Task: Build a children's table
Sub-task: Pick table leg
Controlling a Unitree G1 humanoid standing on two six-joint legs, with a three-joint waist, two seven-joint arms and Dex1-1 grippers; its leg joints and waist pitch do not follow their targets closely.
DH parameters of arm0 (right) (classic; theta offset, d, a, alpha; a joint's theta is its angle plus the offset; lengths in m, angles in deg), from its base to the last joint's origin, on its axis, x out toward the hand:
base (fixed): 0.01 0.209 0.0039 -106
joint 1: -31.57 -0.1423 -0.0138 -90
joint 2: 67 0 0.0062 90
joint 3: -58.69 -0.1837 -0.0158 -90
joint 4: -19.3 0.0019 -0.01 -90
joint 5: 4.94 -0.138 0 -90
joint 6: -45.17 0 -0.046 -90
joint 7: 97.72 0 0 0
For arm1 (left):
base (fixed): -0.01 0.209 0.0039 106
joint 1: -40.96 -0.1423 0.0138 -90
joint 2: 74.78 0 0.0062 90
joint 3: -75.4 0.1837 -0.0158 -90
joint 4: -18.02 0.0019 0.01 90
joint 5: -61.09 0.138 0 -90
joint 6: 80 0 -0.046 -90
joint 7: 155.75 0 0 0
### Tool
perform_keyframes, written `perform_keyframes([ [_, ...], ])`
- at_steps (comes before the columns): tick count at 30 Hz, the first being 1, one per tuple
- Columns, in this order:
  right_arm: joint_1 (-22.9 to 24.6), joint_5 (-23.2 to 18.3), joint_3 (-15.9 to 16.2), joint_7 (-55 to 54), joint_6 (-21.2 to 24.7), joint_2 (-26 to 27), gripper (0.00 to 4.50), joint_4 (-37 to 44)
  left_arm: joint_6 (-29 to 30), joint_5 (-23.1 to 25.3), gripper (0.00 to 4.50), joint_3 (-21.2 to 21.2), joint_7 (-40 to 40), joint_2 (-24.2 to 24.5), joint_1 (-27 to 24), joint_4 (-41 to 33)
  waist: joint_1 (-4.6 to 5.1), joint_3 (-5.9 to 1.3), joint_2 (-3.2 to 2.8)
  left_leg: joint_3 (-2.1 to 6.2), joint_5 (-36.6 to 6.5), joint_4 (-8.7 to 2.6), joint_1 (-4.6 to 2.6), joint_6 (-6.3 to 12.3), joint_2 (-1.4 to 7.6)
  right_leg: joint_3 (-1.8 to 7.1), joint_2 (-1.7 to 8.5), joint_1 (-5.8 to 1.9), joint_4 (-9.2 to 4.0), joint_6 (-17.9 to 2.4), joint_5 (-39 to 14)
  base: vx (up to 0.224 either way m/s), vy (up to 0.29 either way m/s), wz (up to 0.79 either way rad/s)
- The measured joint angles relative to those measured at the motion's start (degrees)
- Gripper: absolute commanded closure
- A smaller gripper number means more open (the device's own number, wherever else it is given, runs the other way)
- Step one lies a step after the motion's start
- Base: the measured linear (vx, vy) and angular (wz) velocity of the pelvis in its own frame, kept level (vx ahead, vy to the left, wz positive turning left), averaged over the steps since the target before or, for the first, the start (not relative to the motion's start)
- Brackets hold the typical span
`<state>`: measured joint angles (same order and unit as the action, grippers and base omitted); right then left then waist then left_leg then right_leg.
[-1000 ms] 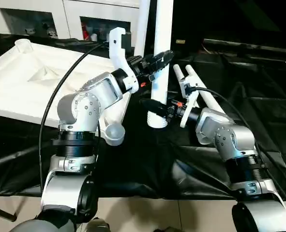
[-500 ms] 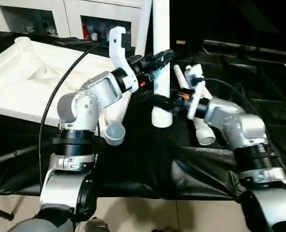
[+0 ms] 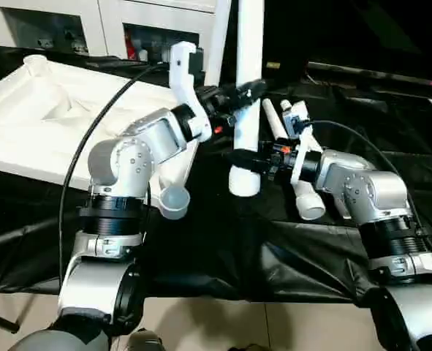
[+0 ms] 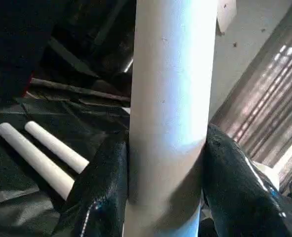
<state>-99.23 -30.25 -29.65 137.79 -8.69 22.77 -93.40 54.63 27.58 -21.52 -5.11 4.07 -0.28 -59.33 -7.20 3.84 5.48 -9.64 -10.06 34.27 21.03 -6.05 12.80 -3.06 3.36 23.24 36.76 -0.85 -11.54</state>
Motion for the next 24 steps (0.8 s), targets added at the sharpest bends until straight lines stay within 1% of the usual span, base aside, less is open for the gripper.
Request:
perform_keyframes([
  [6, 0.0, 0.1, 0.16, 0.09, 0.08, -0.06, 1.43, 0.0, 0.01, 0.01, 2.62, 0.46, -0.35, 0.22, 0.0, -0.01, -0.03, 0.0, 0.0, 0.0, 0.0, 0.02, 0.0, 0.0, 0.0, 0.0, 0.0, 0.0, 0.02, 0.0, 0.0, 0.0, 0.0, 0.0],
  [11, 0.23, 0.72, 1.53, 0.99, 0.38, -0.3, 1.43, 0.0, 0.11, -0.01, 2.62, 1.62, -1.66, 0.82, 0.0, -0.02, -0.07, 0.0, 0.0, 0.0, 0.0, 0.03, 0.0, 0.0, 0.0, 0.0, 0.0, 0.0, 0.03, 0.0, 0.0, 0.0, 0.0, 0.0],
  [24, 0.23, 0.7, 1.94, 2.34, 1.48, -1.58, 1.43, 0.1, -0.32, 1.12, 2.62, 3.21, -3.11, 2.32, 0.0, 0.08, -0.19, 0.0, 0.0, 0.01, 0.0, 0.08, -0.01, 0.0, 0.01, 0.0, 0.0, 0.0, 0.09, 0.0, 0.0, 0.0, 0.0, 0.0],
])
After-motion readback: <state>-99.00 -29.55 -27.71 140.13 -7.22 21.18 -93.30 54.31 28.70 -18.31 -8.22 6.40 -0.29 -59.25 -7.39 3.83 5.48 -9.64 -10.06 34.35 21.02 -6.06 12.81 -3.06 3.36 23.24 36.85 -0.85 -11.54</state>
